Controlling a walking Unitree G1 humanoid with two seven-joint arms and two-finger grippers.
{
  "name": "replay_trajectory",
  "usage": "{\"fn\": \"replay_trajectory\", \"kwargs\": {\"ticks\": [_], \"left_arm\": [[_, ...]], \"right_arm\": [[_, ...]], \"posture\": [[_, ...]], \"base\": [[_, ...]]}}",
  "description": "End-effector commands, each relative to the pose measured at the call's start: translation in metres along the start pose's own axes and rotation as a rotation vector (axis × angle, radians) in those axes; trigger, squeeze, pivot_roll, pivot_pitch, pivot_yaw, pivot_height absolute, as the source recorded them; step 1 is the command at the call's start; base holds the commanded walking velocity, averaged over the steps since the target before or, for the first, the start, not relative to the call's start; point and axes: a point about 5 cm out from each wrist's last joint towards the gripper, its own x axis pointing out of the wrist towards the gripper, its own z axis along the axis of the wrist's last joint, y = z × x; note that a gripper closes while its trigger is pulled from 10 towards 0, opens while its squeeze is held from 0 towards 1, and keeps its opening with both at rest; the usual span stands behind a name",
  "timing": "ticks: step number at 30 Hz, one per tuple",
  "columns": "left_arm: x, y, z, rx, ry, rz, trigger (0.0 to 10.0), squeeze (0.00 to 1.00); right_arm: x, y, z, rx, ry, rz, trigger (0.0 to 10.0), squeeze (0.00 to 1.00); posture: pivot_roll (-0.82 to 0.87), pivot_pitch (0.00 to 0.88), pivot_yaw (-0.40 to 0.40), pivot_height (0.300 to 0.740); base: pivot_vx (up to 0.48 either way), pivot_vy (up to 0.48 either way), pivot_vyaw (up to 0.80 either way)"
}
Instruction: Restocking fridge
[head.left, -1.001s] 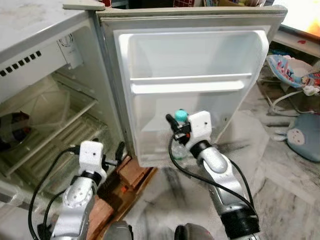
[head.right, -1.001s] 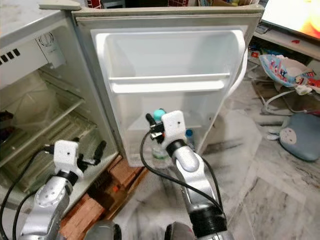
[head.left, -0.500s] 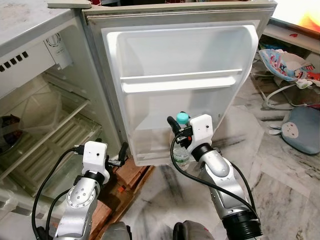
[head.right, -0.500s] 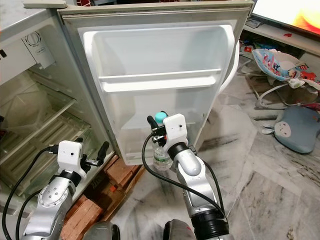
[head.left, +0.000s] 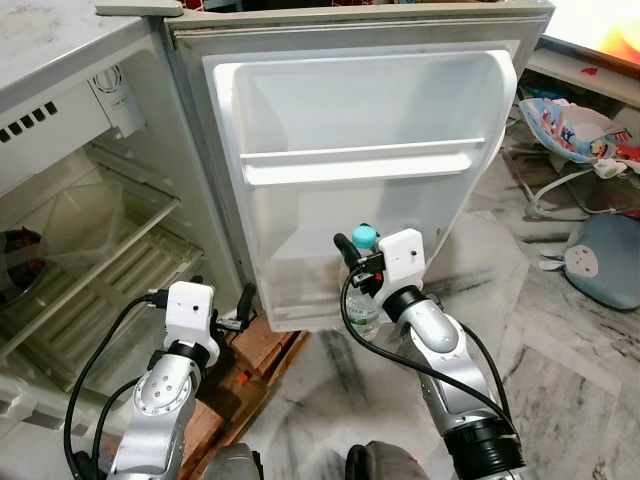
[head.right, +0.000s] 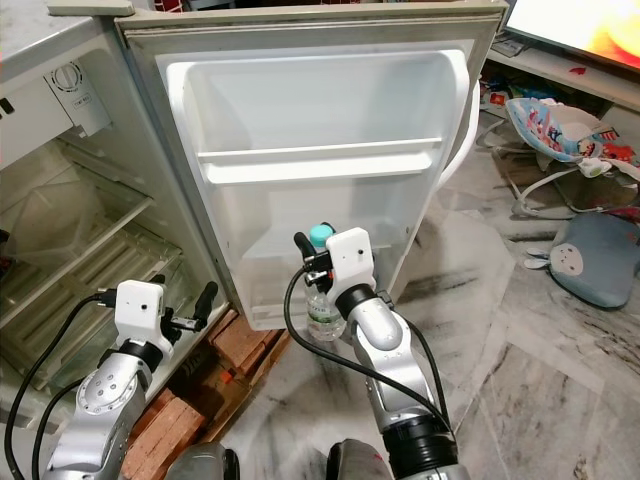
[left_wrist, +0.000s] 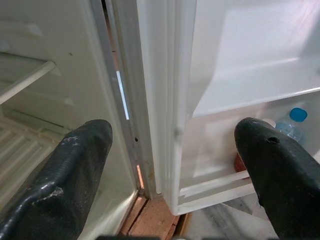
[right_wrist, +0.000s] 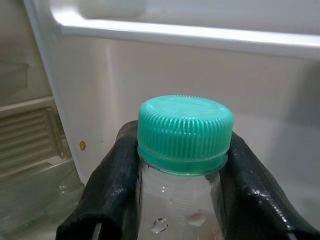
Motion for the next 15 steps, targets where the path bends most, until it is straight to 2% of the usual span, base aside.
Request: {"fn": "replay_trajectory", "kwargs": {"ticks": [1, 5, 11, 15], "left_arm": [[-0.0004, -0.0007, 0.0007, 0.005, -0.005, -0.005, 10.0, 0.0], [-0.0005, -0.0001, 0.0006, 0.0, -0.005, -0.001, 10.0, 0.0], [-0.0001, -0.0001, 0.001, 0.003, -0.009, -0.005, 10.0, 0.0], [0.0002, -0.0002, 0.0016, 0.011, -0.013, -0.009, 10.0, 0.0]], "right_arm": [[0.0015, 0.0017, 0.0064, -0.007, -0.036, 0.011, 10.0, 0.0], [0.002, 0.0009, 0.0065, -0.007, -0.035, 0.013, 10.0, 0.0], [0.0033, -0.0004, 0.0069, -0.011, -0.035, 0.013, 10.0, 0.0], [0.0041, -0.0013, 0.0068, -0.016, -0.037, 0.009, 10.0, 0.0]], "posture": [[0.1, 0.091, -0.017, 0.74], [0.1, 0.09, -0.019, 0.74], [0.1, 0.086, -0.021, 0.74], [0.1, 0.083, -0.021, 0.74]], "base": [[0.0, 0.0, 0.0], [0.0, 0.0, 0.0], [0.0, 0.446, 0.0], [0.0, 0.0, 0.0]]}}
